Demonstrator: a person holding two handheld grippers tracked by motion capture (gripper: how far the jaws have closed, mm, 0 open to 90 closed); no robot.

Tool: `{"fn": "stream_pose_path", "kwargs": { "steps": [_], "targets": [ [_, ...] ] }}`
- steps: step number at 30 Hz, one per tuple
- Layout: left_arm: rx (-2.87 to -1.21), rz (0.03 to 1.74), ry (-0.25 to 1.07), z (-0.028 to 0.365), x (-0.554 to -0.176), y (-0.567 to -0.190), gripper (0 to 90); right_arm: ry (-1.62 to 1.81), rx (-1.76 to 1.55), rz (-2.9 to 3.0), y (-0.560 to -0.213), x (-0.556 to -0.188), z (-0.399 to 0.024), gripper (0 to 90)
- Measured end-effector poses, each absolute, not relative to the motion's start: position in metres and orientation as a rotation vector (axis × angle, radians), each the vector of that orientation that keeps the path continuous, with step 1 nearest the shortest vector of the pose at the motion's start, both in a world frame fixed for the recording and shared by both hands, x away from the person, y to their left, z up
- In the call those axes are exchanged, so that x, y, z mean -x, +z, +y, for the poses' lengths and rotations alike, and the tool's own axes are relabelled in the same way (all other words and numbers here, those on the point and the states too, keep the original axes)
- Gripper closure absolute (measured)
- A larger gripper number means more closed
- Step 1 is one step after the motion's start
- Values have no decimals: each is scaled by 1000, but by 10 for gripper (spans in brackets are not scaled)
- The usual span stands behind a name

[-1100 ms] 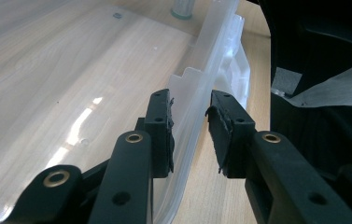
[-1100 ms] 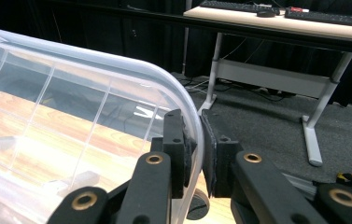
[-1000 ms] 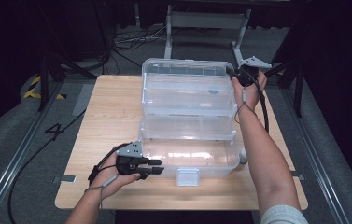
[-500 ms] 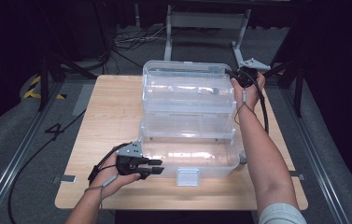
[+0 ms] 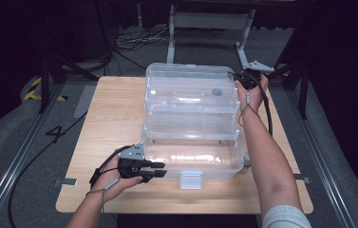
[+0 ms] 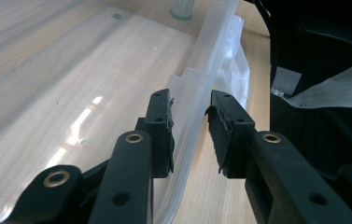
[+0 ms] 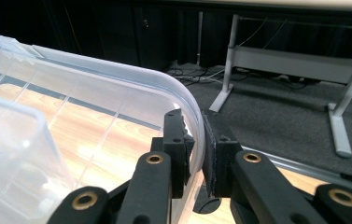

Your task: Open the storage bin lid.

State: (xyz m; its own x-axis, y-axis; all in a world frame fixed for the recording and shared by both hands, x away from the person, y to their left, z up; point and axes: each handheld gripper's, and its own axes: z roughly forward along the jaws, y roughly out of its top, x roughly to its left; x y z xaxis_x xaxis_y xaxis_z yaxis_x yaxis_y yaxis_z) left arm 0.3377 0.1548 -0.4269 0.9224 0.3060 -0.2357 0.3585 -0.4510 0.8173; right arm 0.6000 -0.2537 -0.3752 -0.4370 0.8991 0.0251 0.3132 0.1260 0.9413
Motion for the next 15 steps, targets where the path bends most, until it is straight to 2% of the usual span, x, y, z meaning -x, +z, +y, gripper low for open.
{"fn": "stream_pose_path", "kwargs": {
  "steps": [15],
  "targets": [
    [-2071, 472, -70, 155, -338, -427, 704, 1301, -1225, 1876, -395, -612, -253, 812]
  ]
}}
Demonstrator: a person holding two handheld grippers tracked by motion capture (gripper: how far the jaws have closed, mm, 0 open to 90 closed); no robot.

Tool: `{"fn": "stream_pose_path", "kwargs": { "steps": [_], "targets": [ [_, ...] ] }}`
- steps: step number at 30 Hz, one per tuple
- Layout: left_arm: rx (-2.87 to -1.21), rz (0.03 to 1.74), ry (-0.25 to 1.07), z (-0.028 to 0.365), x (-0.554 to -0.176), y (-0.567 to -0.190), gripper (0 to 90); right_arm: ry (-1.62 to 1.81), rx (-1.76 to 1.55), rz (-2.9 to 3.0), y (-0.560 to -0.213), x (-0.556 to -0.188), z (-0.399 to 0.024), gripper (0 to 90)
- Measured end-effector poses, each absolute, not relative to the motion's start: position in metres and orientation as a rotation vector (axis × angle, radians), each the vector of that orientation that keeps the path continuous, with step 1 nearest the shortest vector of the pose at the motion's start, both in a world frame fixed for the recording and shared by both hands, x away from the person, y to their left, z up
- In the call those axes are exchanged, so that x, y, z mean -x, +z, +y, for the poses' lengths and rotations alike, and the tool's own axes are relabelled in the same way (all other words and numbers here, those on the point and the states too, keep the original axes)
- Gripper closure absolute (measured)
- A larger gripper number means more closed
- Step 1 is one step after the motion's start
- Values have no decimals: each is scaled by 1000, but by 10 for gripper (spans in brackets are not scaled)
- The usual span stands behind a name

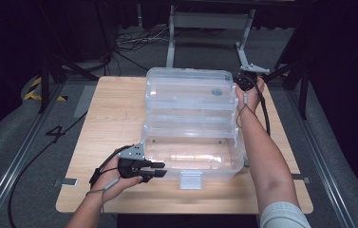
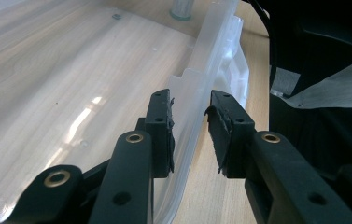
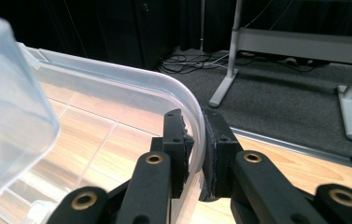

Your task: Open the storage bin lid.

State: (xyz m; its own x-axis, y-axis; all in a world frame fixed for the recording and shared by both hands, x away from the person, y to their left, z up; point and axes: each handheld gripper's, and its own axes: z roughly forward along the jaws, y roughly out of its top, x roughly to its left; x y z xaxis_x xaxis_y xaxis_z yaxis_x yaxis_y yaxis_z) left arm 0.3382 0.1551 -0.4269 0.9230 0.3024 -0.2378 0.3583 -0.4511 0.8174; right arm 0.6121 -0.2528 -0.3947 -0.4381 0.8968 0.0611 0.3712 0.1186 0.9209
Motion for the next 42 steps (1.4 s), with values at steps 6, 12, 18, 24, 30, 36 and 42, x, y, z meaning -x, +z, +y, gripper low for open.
{"fn": "stream_pose_path", "kwargs": {
  "steps": [6, 12, 18, 24, 30, 36, 42],
  "targets": [
    [-2071, 472, -70, 155, -338, -427, 704, 1284, -1234, 1889, -400, -614, -252, 811],
    [-2067, 471, -67, 155, -338, -427, 703, 1284, -1246, 1896, -406, -616, -253, 811],
    [-2067, 472, -67, 155, -338, -427, 703, 1279, -1259, 1911, -412, -619, -253, 806],
    [-2066, 473, -69, 155, -338, -427, 703, 1259, -1218, 1908, -412, -618, -253, 740],
    [-2071, 480, -79, 155, -339, -427, 705, 1272, -1205, 1903, -406, -613, -258, 692],
    [-2078, 482, -84, 155, -339, -426, 706, 1280, -1194, 1884, -398, -604, -267, 663],
    [-2081, 484, -83, 154, -339, -426, 706, 1304, -1178, 1868, -386, -594, -278, 638]
  ]
}}
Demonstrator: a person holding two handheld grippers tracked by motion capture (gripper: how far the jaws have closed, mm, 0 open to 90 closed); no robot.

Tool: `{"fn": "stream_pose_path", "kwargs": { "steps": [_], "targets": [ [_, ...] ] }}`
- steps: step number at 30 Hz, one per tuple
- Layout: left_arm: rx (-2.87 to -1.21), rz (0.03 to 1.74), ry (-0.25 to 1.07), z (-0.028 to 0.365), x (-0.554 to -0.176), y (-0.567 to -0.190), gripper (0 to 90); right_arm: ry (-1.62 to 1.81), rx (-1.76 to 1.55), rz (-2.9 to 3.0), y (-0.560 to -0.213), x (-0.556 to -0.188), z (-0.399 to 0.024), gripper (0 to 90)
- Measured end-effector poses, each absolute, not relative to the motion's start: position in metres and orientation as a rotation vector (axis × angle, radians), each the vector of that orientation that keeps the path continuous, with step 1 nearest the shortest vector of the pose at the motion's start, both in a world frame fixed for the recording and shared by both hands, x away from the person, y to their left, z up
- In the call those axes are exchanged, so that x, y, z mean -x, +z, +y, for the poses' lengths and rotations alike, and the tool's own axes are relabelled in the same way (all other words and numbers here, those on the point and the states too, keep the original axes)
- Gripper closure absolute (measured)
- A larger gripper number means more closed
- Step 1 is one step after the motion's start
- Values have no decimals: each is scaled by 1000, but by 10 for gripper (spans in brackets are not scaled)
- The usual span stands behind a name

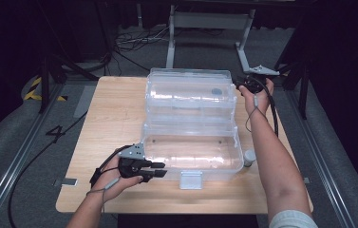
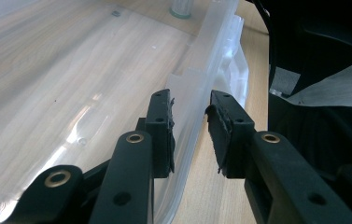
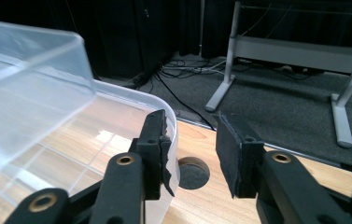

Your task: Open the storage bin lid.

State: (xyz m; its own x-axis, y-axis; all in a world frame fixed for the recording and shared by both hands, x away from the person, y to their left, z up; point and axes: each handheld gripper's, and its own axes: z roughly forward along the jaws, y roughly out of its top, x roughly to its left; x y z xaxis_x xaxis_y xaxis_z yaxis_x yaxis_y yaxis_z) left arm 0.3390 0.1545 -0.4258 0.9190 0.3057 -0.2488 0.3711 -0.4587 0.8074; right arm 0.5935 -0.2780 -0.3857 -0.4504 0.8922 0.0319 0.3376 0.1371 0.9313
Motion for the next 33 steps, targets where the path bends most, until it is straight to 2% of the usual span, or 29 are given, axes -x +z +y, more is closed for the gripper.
{"fn": "stream_pose_path", "kwargs": {
  "steps": [12, 33],
  "targets": [
    [-2086, 487, -84, 154, -339, -425, 705, 1351, -1094, 1880, -359, -551, -295, 606],
    [-2086, 483, -82, 154, -339, -426, 706, 1375, -998, 1978, -338, -498, -309, 555]
  ]
}}
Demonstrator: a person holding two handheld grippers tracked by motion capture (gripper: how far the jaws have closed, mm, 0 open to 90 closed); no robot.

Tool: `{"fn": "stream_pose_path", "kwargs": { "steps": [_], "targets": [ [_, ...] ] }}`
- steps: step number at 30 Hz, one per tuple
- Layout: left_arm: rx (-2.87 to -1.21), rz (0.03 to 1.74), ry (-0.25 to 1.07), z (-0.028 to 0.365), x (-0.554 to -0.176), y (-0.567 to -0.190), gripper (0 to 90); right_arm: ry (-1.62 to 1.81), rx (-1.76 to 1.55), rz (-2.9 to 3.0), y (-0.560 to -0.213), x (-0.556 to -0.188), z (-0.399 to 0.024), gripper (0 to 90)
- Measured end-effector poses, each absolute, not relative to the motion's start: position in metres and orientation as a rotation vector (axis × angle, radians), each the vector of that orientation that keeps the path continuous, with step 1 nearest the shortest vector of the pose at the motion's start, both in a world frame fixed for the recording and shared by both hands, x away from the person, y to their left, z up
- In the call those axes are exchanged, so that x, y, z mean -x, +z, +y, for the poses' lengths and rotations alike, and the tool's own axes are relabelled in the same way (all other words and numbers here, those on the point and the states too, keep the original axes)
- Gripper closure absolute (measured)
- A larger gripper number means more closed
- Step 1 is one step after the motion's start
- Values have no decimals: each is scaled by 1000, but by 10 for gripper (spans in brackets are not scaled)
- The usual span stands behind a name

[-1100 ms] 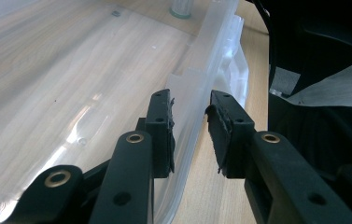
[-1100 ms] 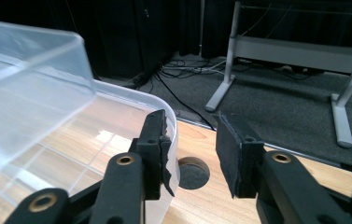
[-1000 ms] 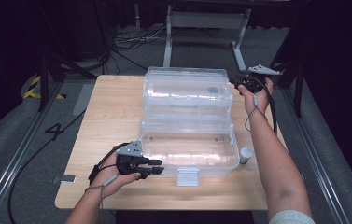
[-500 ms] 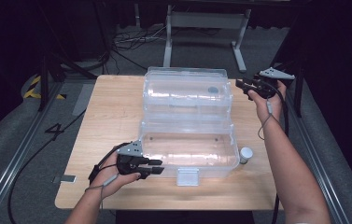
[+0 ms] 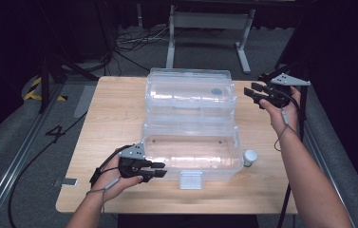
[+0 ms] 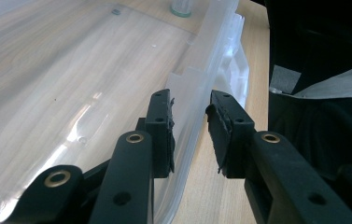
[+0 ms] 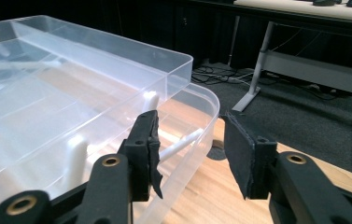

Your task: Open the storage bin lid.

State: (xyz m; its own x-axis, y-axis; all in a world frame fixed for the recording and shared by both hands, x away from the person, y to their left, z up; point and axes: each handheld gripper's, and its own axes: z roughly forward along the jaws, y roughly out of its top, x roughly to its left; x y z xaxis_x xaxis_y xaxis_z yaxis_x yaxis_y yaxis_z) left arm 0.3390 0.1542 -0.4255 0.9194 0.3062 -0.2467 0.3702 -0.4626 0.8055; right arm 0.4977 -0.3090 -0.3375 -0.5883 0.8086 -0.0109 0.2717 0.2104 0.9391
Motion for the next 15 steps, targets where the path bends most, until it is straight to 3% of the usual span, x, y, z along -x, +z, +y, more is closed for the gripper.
{"fn": "stream_pose_path", "kwargs": {
  "steps": [15],
  "targets": [
    [-2084, 518, -60, 152, -338, -418, 674, 1411, -986, 2081, -339, -464, -321, 506]
  ]
}}
